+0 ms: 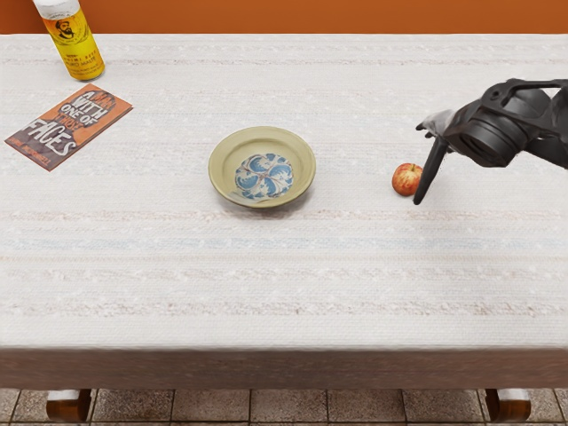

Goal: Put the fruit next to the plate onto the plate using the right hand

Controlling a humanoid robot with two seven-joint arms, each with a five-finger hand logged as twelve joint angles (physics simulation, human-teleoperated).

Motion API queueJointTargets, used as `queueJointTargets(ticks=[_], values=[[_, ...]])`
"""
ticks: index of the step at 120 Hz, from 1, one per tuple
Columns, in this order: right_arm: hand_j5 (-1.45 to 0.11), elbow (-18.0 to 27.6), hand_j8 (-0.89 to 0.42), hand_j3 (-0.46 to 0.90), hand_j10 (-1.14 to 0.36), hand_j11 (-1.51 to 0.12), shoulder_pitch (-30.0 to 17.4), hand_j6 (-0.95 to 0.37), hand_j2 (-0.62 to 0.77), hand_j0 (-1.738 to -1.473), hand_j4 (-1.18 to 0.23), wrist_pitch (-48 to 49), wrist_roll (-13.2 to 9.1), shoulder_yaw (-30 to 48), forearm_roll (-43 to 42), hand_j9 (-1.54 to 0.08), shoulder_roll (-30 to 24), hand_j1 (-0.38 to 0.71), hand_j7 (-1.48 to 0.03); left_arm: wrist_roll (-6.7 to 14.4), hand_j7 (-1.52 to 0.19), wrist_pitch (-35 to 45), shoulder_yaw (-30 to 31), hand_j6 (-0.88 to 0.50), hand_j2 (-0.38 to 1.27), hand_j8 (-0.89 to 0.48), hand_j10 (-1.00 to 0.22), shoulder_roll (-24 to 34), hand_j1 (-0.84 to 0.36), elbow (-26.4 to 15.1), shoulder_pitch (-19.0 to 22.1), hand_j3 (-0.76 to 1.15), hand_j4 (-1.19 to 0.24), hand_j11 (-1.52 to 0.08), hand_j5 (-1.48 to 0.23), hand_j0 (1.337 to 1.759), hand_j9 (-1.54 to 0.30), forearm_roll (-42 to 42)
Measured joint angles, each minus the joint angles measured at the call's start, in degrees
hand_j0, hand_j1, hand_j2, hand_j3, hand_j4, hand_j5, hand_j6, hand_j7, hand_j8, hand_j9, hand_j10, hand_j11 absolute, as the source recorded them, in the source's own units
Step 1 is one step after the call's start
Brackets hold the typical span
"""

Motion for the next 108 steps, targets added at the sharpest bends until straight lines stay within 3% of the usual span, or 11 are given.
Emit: queueJointTargets(ticks=[21,67,108], values=[[-0.01,-2.92,-0.01,0.0,-0.01,-0.01,-2.0,-0.01,0.0,-1.658,-0.01,-5.17,0.0,-0.3,-0.82,-0.01,3.7,-0.34,-0.01,-0.02,0.0,0.0,0.0,0.0,0.0,0.0,0.0,0.0,0.35,-0.01,0.0,0.0,0.0,0.0,0.0,1.658,0.0,0.0],[-0.18,-10.83,-0.14,0.0,-0.14,-0.18,-7.62,-0.14,-0.03,-1.658,-0.14,-9.61,0.0,-0.1,-2.71,-0.18,9.19,-0.18,-0.18,-0.01,0.0,0.0,0.0,0.0,0.0,0.0,0.0,0.0,0.35,0.0,0.0,0.0,0.0,0.0,0.0,1.658,0.0,0.0],[-0.29,-12.23,-0.22,0.0,-0.22,-0.29,-8.63,-0.23,-0.04,-1.658,-0.22,-9.79,0.0,0.1,-4.7,-0.29,10.55,-0.08,-0.29,-0.02,0.0,0.0,0.0,0.0,0.0,0.0,0.0,0.0,0.35,-0.01,0.0,0.0,0.0,0.0,0.0,1.658,0.0,0.0]])
